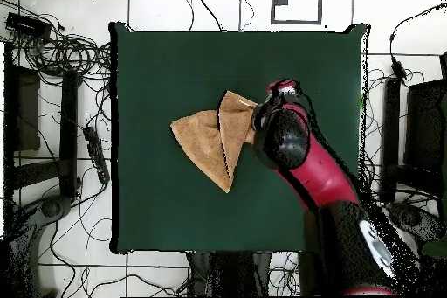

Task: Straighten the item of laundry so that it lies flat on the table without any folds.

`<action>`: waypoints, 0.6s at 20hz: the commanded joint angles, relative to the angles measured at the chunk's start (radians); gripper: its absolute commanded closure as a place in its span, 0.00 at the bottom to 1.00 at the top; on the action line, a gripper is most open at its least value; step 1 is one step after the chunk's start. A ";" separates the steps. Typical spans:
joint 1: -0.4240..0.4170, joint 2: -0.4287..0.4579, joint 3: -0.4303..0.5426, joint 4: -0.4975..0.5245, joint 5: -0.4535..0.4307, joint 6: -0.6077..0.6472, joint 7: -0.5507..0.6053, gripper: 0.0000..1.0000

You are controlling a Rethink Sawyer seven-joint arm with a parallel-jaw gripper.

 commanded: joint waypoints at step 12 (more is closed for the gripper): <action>-0.297 -0.341 0.091 0.195 -0.231 0.387 -0.088 0.00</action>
